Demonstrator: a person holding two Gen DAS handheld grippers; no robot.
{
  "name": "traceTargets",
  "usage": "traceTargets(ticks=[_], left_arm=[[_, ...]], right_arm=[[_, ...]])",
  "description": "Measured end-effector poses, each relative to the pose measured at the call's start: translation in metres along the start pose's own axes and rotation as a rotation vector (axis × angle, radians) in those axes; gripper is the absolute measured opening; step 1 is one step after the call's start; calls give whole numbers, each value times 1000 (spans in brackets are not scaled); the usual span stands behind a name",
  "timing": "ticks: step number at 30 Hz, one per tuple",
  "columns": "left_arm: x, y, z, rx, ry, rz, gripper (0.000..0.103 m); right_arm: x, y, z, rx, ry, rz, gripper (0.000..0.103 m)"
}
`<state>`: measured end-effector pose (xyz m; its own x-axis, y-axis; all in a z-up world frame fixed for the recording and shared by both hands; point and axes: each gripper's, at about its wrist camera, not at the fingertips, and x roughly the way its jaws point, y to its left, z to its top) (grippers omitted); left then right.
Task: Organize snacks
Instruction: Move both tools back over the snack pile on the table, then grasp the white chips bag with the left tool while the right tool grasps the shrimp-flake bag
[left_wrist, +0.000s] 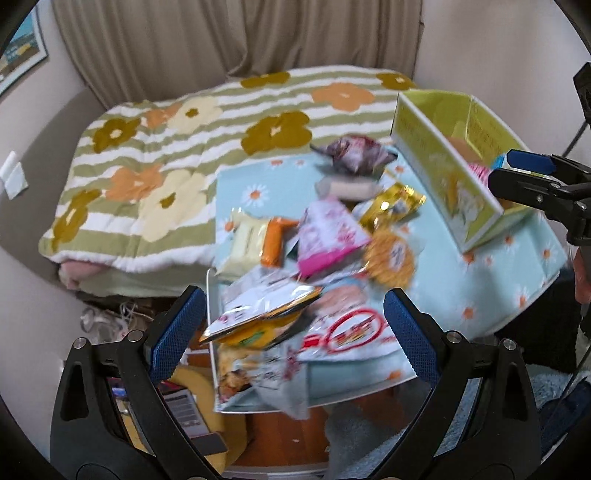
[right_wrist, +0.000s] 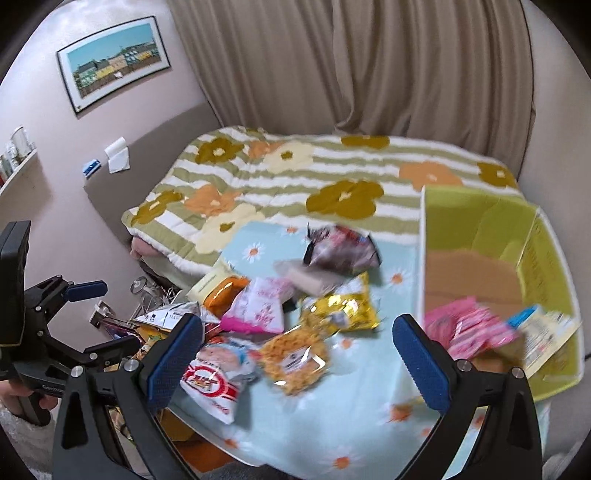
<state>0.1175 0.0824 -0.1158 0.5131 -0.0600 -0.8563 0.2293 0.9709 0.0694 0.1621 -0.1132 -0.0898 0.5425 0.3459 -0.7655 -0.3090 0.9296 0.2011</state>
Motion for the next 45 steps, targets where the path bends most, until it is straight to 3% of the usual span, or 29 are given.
traceTargets(ticks=[10,21,27,30,33,45], left_arm=[[60,27,-19,117,84,-94,97],[117,28,-23,216,140,-114,97],[124,26,-22,263,120,-80,95],[126,28,-21,273,114,-59,83],[127,28,-21,282,113,-64,82],[119,24,-22,312,113,-63,71]], right_arm=[[65,30,-45,188,160,27,103],[118,39,-75,309,304,99,103],[134,37,-80,361,346,149,103],[142,40,-80,375,363,171,103],[149,42,-80,387,375,187,103],[163,55,-79,322,422,196,103]])
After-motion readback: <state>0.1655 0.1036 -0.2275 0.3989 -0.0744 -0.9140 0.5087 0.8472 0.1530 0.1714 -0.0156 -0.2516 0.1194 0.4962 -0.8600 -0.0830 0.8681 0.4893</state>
